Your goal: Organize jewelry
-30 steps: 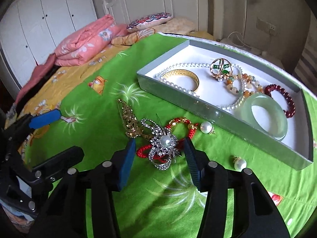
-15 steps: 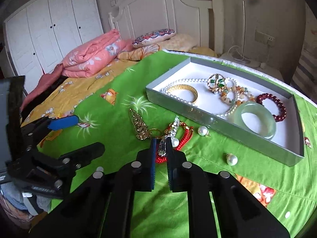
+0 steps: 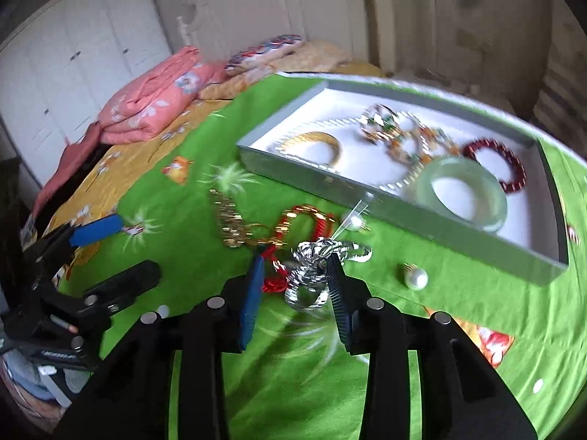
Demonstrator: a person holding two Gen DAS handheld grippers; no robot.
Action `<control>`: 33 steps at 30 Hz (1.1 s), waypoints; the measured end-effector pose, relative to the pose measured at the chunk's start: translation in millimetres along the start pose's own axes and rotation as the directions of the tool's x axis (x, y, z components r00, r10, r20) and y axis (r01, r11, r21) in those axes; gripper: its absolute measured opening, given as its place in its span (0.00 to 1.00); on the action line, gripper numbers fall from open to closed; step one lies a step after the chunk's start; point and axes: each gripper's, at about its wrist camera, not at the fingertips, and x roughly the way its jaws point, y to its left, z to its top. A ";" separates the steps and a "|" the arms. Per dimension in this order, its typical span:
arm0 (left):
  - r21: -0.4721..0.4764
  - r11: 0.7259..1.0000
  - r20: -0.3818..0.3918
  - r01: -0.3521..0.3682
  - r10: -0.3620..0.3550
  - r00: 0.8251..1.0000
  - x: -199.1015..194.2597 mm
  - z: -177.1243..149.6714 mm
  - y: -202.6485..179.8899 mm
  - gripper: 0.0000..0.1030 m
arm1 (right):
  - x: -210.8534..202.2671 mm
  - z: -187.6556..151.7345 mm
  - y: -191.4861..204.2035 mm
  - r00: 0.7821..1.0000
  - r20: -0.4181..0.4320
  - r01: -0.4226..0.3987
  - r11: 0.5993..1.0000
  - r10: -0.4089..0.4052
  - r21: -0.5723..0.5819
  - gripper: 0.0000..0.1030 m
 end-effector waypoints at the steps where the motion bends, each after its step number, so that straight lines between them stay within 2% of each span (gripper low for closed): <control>1: 0.000 1.000 0.000 0.001 -0.001 1.000 -0.1 -0.2 0.1 0.98 | -0.6 0.4 -2.5 1.000 0.004 -0.004 1.000 0.004 0.013 0.34; 3: 0.000 1.000 0.003 0.003 -0.003 1.000 -0.3 -1.3 -0.1 0.98 | -1.0 1.2 -4.7 1.000 0.008 0.012 1.000 -0.012 0.020 0.35; 4: -0.001 1.000 0.005 0.003 -0.003 1.000 -0.6 -1.4 -0.2 0.98 | -0.1 1.1 -4.1 1.000 0.005 0.025 1.000 -0.025 0.018 0.39; 5: -0.002 1.000 0.006 0.003 -0.003 1.000 -0.9 -1.2 -0.2 0.98 | 2.3 0.9 -2.7 0.999 -0.006 0.041 0.999 -0.041 0.015 0.49; 7: -0.001 1.000 0.005 0.004 -0.004 1.000 -1.1 -1.3 -0.1 0.98 | 5.4 1.8 -0.1 0.998 -0.015 0.056 0.998 -0.056 0.008 0.57; 10: -0.002 1.000 0.009 0.005 -0.005 1.000 -2.4 -1.0 0.1 0.98 | 10.6 5.0 5.3 0.997 -0.024 0.079 0.997 -0.079 -0.014 0.57; 15: -0.003 1.000 0.010 0.007 -0.007 1.000 -2.8 -0.5 -0.5 0.98 | 14.2 9.7 -3.9 0.999 -0.024 0.024 0.998 -0.022 0.054 0.58; 17: -0.002 1.000 0.010 0.007 -0.007 1.000 -3.0 -0.2 -0.5 0.98 | 13.8 8.9 -1.4 0.997 -0.026 0.072 0.997 -0.072 0.024 0.37; 18: -0.003 1.000 0.010 0.007 -0.007 1.000 -3.0 -0.2 -0.4 0.98 | 12.2 7.8 -1.8 0.998 -0.026 0.065 0.998 -0.064 0.020 0.32; 20: -0.003 1.000 0.010 0.006 -0.006 1.000 -3.1 -0.2 -0.3 0.98 | 5.9 3.6 -7.6 0.999 -0.014 0.031 0.999 -0.031 0.044 0.28; 22: -0.002 1.000 0.010 0.007 -0.007 1.000 -2.8 -0.3 -0.1 0.98 | -3.1 -4.2 -23.8 0.999 0.009 -0.050 0.992 0.049 0.113 0.24; 24: -0.002 1.000 0.007 0.006 -0.006 1.000 -2.9 -0.2 -0.4 0.98 | -10.4 -12.8 -47.1 0.985 0.042 -0.171 0.959 0.165 0.227 0.21; 25: -0.002 1.000 0.007 0.007 -0.007 1.000 -2.9 -0.3 -0.5 0.98 | -15.4 -17.9 -59.2 0.978 0.063 -0.208 0.938 0.198 0.277 0.18; 30: -0.003 1.000 0.003 0.004 -0.004 1.000 -2.7 -0.5 -0.5 0.98 | -33.9 -36.1 -86.7 0.978 0.088 -0.210 0.905 0.190 0.370 0.18; 33: -0.004 1.000 0.001 0.003 -0.003 1.000 -2.0 -0.7 0.0 0.98 | -43.8 -42.2 -90.2 0.991 0.062 -0.132 0.918 0.117 0.374 0.19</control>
